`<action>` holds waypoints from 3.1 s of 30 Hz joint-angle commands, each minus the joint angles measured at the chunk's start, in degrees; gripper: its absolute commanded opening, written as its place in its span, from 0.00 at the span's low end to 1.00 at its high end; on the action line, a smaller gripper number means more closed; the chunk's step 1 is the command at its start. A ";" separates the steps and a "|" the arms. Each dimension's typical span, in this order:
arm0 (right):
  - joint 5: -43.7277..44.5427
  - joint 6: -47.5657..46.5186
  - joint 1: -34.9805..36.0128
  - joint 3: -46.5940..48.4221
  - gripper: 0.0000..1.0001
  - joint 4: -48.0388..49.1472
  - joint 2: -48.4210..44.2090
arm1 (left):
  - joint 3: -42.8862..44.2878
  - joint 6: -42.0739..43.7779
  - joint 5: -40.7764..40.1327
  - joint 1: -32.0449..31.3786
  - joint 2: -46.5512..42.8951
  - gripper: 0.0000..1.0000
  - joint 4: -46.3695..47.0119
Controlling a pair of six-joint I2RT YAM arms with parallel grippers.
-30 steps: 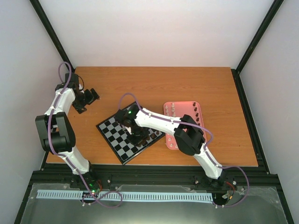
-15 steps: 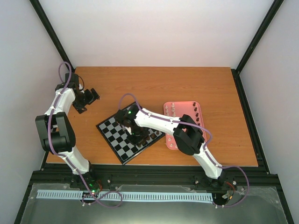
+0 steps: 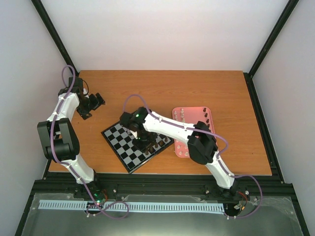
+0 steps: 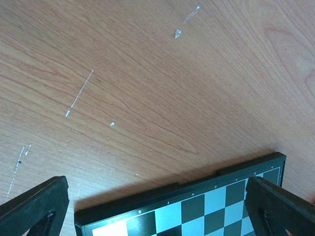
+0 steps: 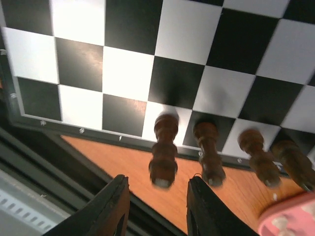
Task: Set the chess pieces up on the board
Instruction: Place the chess piece on the chessboard, then pick up the chess piece from the storage box, then place the chess piece on the chessboard.
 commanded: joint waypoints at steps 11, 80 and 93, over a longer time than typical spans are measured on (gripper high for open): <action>8.62 5.08 -11.44 -13.02 0.47 1.59 -21.23 | 0.85 0.57 1.75 -0.15 -1.69 1.00 0.81; 7.65 1.24 -33.15 -28.81 0.04 10.00 -29.74 | 1.64 2.38 3.01 -0.31 1.71 1.00 0.13; 2.25 2.05 -3.92 3.66 0.04 2.59 -6.04 | 1.16 2.24 2.47 -0.32 0.67 1.00 0.49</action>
